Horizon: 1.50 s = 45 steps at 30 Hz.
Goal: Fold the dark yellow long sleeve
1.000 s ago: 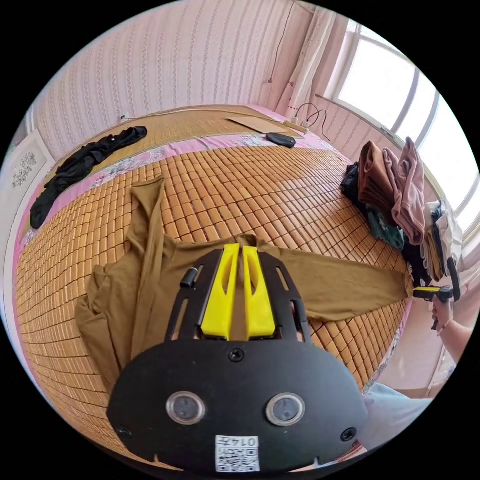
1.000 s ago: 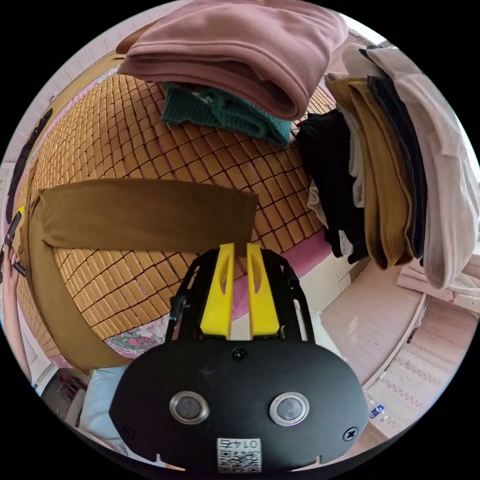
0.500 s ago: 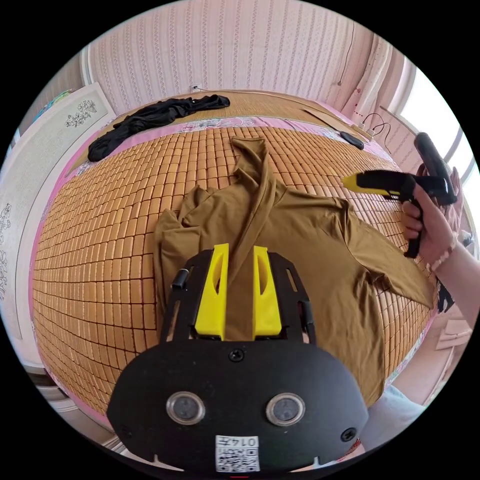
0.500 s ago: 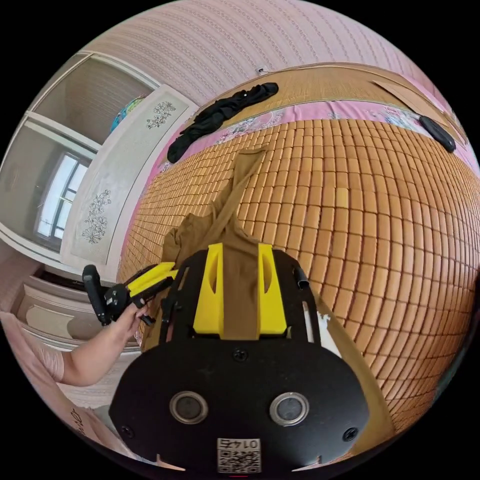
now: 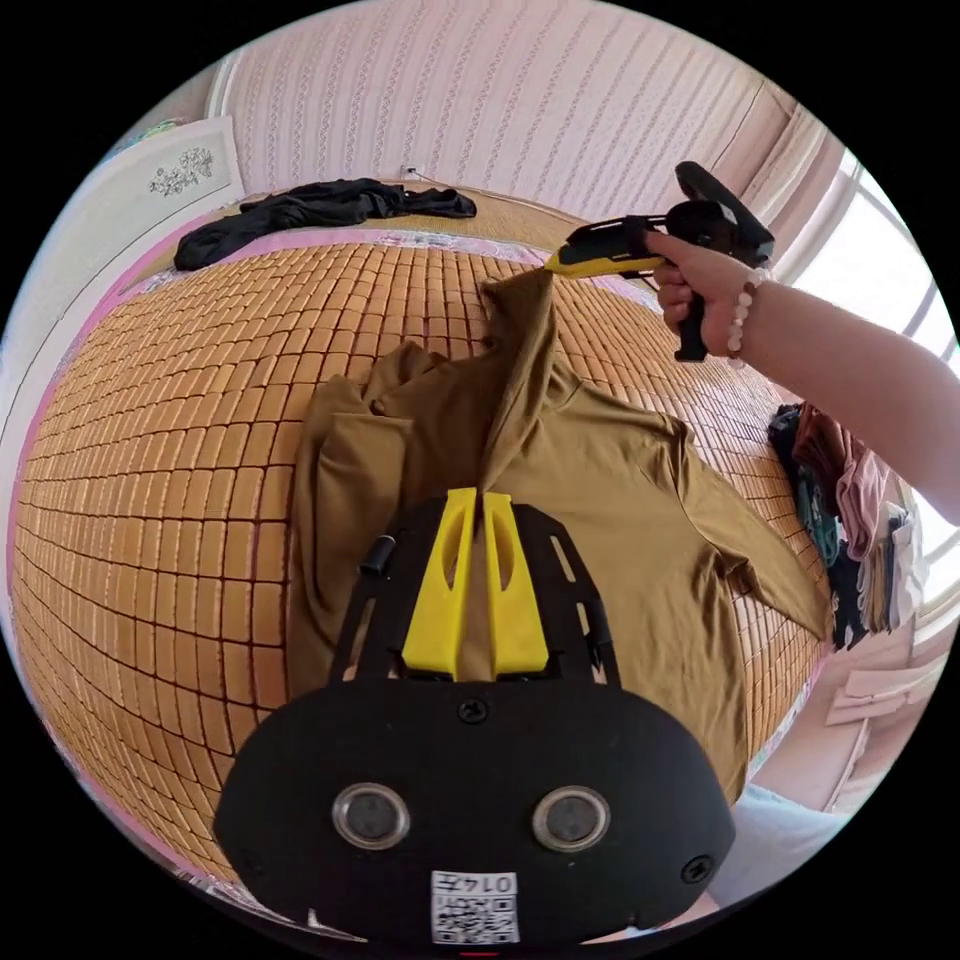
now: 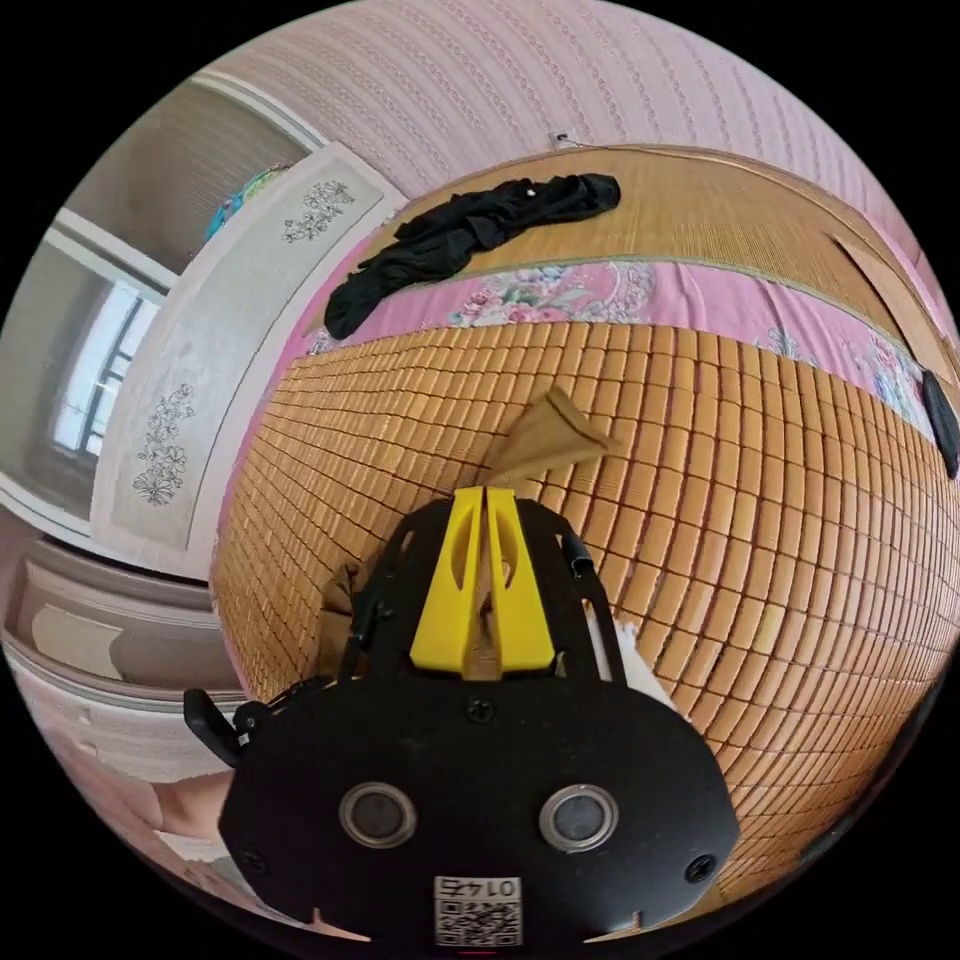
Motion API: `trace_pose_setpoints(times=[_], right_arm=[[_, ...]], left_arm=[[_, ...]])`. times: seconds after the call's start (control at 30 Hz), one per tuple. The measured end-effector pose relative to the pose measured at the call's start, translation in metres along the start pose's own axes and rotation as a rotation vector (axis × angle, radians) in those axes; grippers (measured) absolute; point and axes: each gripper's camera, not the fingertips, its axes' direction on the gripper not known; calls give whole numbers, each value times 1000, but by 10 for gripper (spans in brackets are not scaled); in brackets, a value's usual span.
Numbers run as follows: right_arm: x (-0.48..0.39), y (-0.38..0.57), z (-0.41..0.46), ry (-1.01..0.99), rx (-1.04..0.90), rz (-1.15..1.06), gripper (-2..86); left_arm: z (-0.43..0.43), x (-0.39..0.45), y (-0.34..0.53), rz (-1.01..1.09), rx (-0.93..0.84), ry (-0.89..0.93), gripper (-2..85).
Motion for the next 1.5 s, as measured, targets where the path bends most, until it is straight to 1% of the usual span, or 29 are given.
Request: trace_pose_setpoints(times=[0.07, 0.1, 0.13, 0.17, 0.2, 0.23, 0.3, 0.33, 0.37, 0.4, 0.43, 0.5, 0.6, 0.67, 0.73, 0.8, 0.83, 0.9, 1.0, 1.13, 1.17, 1.2, 1.23, 1.27, 1.3, 1.37, 1.43, 1.5], right_arm=[[-41, -13, -17, -87, 40, -99, 2], [-74, -19, -29, -183, 82, -164, 2], [-91, -22, -34, -238, 106, -196, 2], [-130, -25, -38, -346, 131, -258, 2], [-172, -27, -36, -439, 131, -327, 3], [-194, -27, -33, -479, 127, -356, 3], [-281, -15, 0, -620, 60, -443, 7], [-302, -9, 13, -637, 35, -461, 9], [-344, 7, 41, -636, -16, -499, 13], [-383, 27, 71, -602, -83, -552, 20], [-401, 37, 87, -574, -128, -584, 23], [-451, 69, 139, -456, -309, -698, 59], [-466, 91, 152, -402, -377, -769, 78], [-456, 95, 144, -338, -389, -740, 78], [-435, 92, 131, -258, -395, -641, 77], [-401, 84, 110, -117, -385, -486, 72], [-394, 82, 105, -75, -382, -450, 71], [-368, 74, 91, 79, -375, -315, 68], [-356, 62, 85, 207, -368, -223, 71], [-360, 48, 91, 265, -360, -147, 78], [-364, 45, 94, 269, -351, -122, 78], [-369, 41, 95, 266, -337, -104, 78], [-371, 40, 95, 266, -327, -99, 78], [-378, 36, 96, 270, -315, -91, 77], [-384, 33, 98, 272, -313, -89, 77], [-393, 26, 99, 264, -307, -91, 77], [-403, 18, 102, 277, -303, -103, 75], [-415, 8, 109, 286, -305, -128, 69]], left_arm=[[-24, -17, 3, -41, 44, 28, -7], [-43, -31, 7, -88, 81, 51, -7], [-53, -39, 10, -115, 101, 63, -6], [-75, -56, 17, -170, 146, 76, -5], [-97, -73, 28, -232, 190, 72, -3], [-109, -83, 34, -267, 210, 69, -2], [-154, -124, 68, -419, 264, 65, 9], [-164, -134, 77, -450, 274, 60, 12], [-186, -154, 99, -504, 285, 35, 17], [-205, -172, 121, -545, 278, -3, 20], [-214, -181, 131, -562, 264, -26, 21], [-246, -216, 169, -619, 187, -106, 24], [-279, -259, 207, -671, 106, -177, 30], [-295, -286, 221, -709, 68, -191, 34], [-308, -312, 227, -722, 45, -202, 40], [-324, -343, 225, -726, 45, -219, 52], [-328, -351, 224, -731, 48, -226, 55], [-341, -379, 215, -743, 78, -241, 62], [-345, -411, 188, -710, 86, -274, 76], [-332, -444, 152, -682, 58, -327, 101], [-319, -454, 142, -672, -19, -314, 101], [-311, -455, 133, -608, -73, -356, 93], [-309, -452, 128, -528, -91, -367, 86], [-310, -451, 122, -473, -116, -367, 54], [-312, -454, 118, -463, -169, -316, 5], [-322, -459, 119, -463, -172, -338, -4], [-337, -464, 123, -450, -124, -390, -8], [-351, -479, 127, -485, -99, -393, -9]])
